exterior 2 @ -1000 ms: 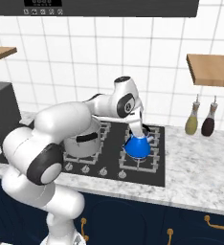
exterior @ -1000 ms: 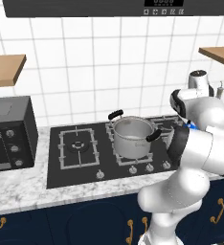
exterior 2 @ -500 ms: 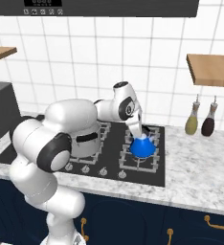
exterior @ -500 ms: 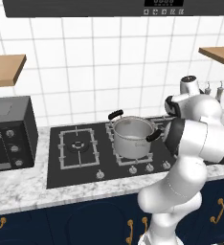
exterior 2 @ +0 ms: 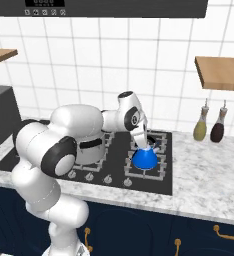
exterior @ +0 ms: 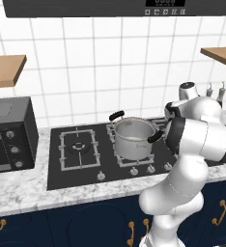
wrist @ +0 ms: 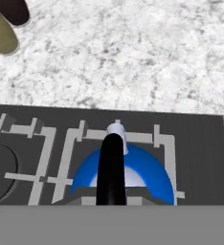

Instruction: Pick the kettle from the counter and place it on a stove burner. Then turn the burner on.

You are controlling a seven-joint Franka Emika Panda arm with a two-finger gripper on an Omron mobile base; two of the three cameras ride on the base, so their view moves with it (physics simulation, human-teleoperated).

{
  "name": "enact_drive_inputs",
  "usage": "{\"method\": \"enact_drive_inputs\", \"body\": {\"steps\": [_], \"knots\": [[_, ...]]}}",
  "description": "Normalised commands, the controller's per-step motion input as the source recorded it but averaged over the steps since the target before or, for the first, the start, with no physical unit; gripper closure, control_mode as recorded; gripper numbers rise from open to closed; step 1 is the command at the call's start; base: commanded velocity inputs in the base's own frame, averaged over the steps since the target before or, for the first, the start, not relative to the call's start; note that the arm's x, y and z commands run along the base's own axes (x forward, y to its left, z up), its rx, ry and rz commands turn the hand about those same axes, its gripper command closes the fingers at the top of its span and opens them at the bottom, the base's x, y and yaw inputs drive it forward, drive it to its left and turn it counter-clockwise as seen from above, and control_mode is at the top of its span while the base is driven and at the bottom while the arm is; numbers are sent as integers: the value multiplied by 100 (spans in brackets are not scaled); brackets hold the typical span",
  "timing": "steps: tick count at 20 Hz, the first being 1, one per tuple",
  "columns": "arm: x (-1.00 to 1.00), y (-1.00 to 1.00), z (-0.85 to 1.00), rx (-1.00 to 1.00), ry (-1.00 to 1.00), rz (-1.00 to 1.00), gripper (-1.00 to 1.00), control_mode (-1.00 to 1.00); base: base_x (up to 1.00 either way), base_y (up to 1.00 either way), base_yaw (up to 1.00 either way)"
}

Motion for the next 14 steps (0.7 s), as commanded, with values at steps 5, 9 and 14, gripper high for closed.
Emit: {"method": "enact_drive_inputs", "body": {"steps": [5, 9, 14], "knots": [[21, 0, 0, 0, -2, 0, 100, -100, 0, 0, 0], [12, 0, 0, 0, -1, 0, 100, -100, 0, 0, 0], [0, 0, 0, 0, 0, 0, -100, -100, 0, 0, 0]]}}
